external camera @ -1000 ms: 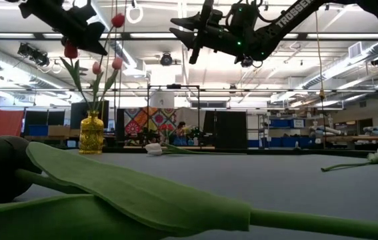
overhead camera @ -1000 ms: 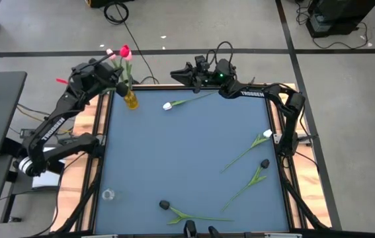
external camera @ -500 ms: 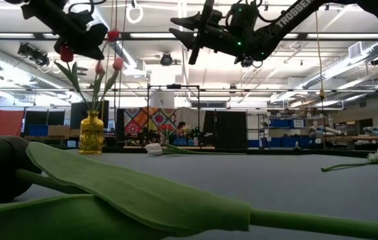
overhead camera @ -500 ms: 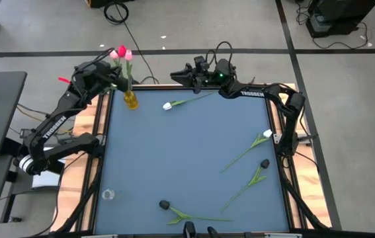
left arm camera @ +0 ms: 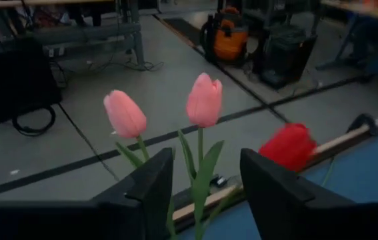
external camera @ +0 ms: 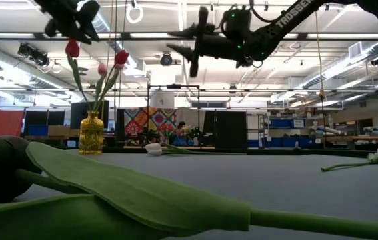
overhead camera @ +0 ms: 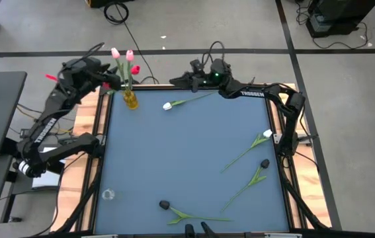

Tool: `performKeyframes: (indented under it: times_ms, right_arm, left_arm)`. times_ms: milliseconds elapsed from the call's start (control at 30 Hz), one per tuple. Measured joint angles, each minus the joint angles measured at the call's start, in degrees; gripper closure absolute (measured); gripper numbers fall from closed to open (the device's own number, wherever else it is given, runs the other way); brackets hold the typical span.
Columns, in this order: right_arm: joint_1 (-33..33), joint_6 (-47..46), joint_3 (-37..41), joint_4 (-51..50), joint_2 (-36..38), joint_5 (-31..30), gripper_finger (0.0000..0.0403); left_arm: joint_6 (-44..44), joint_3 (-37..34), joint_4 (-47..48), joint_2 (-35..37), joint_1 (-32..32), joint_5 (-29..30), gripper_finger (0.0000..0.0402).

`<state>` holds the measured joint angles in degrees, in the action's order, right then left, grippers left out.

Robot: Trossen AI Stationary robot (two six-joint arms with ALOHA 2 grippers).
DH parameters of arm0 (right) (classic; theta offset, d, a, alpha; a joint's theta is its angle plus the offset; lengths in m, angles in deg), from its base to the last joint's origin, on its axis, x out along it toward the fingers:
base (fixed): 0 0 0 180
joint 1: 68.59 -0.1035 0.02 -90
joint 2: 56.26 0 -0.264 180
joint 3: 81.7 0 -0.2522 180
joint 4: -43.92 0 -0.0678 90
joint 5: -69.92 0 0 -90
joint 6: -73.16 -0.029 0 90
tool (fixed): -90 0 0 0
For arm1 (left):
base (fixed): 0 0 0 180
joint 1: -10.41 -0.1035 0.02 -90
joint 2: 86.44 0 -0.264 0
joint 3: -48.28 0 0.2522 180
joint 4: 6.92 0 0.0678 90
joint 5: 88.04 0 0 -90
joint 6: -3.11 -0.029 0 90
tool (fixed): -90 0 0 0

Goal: Sort flowers into vase by color
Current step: Put the bottom white flower into the transparent vase

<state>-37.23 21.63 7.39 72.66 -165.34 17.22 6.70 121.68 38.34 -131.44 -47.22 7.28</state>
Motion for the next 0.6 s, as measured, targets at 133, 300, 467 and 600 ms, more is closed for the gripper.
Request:
performKeyframes:
  times_ms: [133, 300, 467, 600]
  right_arm:
    - [-1.2, 1.4, 0.0, -12.4, 0.0, -2.0, 0.0261]
    - [-5.0, 5.2, 0.0, -30.2, 0.0, -6.6, 0.0265]
    - [-11.2, 8.1, 0.0, -45.5, 0.0, -12.5, 0.0277]
    - [-17.0, 7.4, 0.0, -54.1, 0.0, -18.7, 0.028]
  left_arm:
    - [-2.1, 8.1, 9.3, 0.0, 0.1, 0.0, 0.0219]
    - [-2.1, 18.2, 18.9, 0.0, 2.0, -1.7, 0.0219]
    - [-5.1, 22.6, 21.7, 0.5, 6.2, -10.3, 0.0219]
    - [-4.5, 22.5, 22.7, -0.6, 10.6, -17.3, 0.0219]
